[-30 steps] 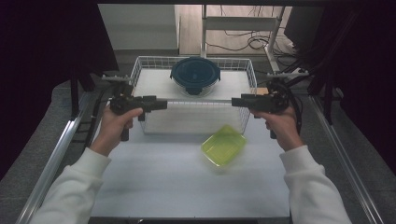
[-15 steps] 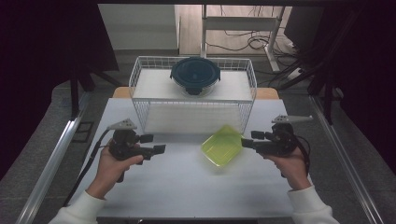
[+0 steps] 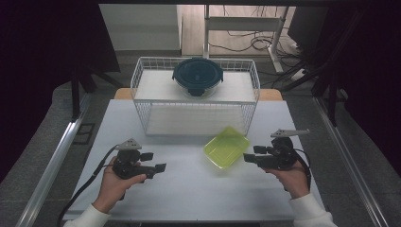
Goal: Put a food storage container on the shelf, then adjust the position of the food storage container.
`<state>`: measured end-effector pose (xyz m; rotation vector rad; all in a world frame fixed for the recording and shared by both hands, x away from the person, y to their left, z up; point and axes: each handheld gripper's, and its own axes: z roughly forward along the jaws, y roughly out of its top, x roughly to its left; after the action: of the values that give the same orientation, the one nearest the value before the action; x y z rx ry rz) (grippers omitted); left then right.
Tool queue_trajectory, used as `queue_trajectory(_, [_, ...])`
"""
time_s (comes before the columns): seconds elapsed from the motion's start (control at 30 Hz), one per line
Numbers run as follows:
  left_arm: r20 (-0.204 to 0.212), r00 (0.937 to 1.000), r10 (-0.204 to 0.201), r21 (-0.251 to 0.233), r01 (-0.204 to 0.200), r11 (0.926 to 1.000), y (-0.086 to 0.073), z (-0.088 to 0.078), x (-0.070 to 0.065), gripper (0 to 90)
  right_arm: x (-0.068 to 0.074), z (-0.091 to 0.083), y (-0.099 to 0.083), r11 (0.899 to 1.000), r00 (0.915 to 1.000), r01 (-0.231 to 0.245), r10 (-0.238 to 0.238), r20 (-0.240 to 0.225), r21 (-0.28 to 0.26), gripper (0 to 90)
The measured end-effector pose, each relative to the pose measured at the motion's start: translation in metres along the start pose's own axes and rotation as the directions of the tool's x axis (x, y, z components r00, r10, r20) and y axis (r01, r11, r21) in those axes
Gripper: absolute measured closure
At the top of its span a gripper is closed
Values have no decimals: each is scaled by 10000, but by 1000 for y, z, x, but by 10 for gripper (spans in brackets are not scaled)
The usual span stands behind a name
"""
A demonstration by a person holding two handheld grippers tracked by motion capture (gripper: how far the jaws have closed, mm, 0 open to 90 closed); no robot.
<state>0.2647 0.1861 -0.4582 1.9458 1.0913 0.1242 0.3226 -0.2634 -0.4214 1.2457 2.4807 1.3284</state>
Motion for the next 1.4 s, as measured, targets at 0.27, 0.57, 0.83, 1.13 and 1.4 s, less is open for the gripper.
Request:
queue_trajectory(0.27, [-30,10000,-57,14,57,10000,0,2,1,259,0,7,-2,9993,9999,116,-117,32,346,352])
queue_trajectory(0.57, [-113,9998,149,283,-145,9995,-5,6,-1,256,-10,11,-3,9987,9979,15,-49,638,518,392])
queue_trajectory(0.83, [-33,10000,39,514,-37,9987,-9,12,4,255,-32,23,12,9969,9864,82,-209,1628,785,675])
queue_trajectory(1.13, [-29,9998,187,936,-183,9954,-11,26,7,252,-65,62,31,9769,9533,847,-1367,2693,1962,884])
queue_trajectory(1.4, [110,9999,-67,882,58,9961,-14,23,5,253,-74,93,39,9449,9332,1606,-2394,2679,2851,886])
